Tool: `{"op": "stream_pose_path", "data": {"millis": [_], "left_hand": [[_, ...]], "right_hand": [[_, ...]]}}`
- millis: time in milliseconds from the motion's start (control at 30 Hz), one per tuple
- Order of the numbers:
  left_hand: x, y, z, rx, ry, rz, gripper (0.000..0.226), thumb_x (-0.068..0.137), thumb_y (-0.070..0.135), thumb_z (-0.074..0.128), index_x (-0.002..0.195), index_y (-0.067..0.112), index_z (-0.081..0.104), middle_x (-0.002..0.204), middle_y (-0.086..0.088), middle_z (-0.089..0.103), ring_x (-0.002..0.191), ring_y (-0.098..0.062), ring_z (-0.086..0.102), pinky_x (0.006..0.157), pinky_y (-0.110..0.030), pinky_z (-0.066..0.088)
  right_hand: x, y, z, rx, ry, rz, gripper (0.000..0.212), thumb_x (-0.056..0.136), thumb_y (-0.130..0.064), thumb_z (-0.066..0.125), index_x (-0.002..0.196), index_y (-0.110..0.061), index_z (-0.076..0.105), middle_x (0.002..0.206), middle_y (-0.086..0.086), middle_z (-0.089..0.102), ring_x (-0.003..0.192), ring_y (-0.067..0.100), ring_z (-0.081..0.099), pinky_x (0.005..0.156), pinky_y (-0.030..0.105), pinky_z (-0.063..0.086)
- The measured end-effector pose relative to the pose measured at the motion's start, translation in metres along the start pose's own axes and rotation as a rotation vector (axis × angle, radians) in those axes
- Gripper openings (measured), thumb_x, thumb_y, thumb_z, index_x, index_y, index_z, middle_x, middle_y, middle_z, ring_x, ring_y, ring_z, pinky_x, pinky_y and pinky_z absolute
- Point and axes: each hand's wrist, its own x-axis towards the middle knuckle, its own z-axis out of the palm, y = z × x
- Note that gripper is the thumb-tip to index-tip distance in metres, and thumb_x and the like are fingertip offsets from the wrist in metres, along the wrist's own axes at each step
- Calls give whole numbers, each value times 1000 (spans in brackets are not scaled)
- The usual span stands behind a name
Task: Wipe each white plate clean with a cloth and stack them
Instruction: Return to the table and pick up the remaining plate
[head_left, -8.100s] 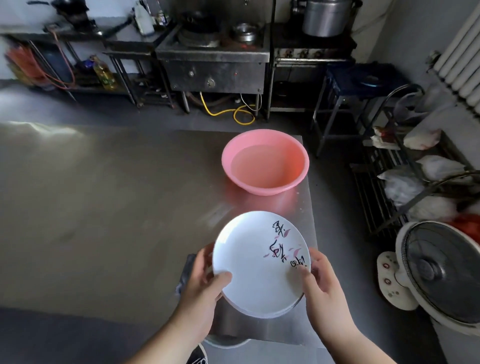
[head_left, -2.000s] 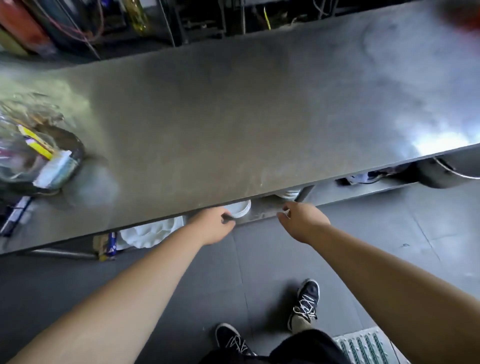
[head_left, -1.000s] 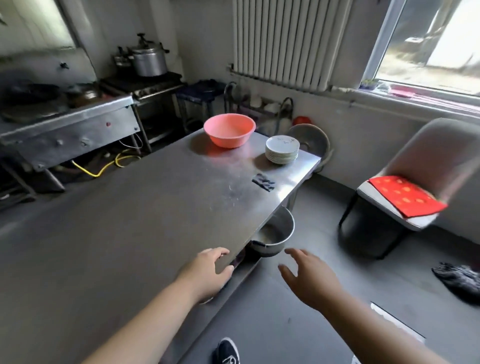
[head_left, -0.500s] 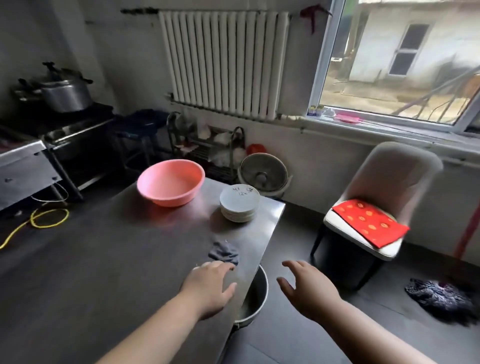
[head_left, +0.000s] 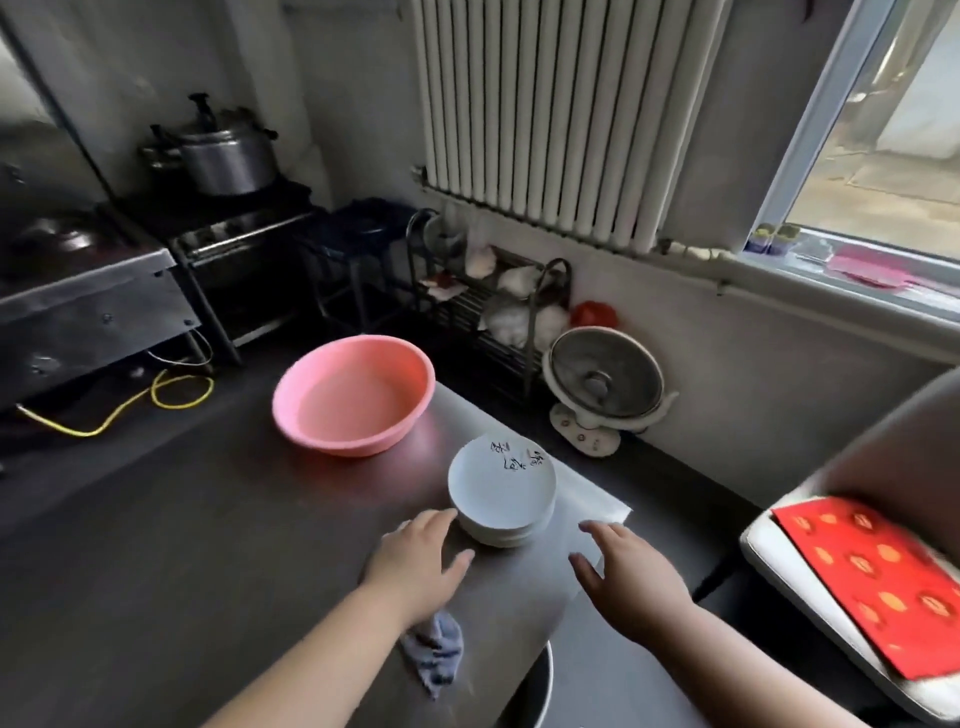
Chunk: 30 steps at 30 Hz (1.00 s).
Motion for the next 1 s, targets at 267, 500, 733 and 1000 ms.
{"op": "stream_pose_path", "data": {"millis": [267,500,733,1000], "left_hand": [[59,20,17,-164,11,-323,82,97,68,42,165,31,15,170,7,24,146,-25,42,114,-41,41],[79,17,42,-512,-33,-473,88,92,66,50,161,54,-5,172,12,22,153,-23,34,120,-40,36],[81,14,68,-1001,102,-538,76,89,38,68,154,55,32,152,35,44,141,11,38,120,-34,34],[92,19,83,-1465,154,-668,79,67,22,72,134,60,55,131,19,68,119,-11,67,90,-38,61]], "right_hand": [[127,28,0,64,-133,-162,65,101,-65,42,158,-39,30,157,-16,43,136,11,52,98,32,53],[187,35,30,217,-261,-206,70,100,-58,45,162,-38,19,163,-16,34,139,9,49,105,26,44],[190,29,34,667,-389,-49,52,101,-25,52,146,-50,46,133,-17,67,110,-9,64,89,12,48],[190,21,40,897,-441,84,53,103,-6,47,143,-40,54,132,-11,70,116,20,70,109,51,51]]}}
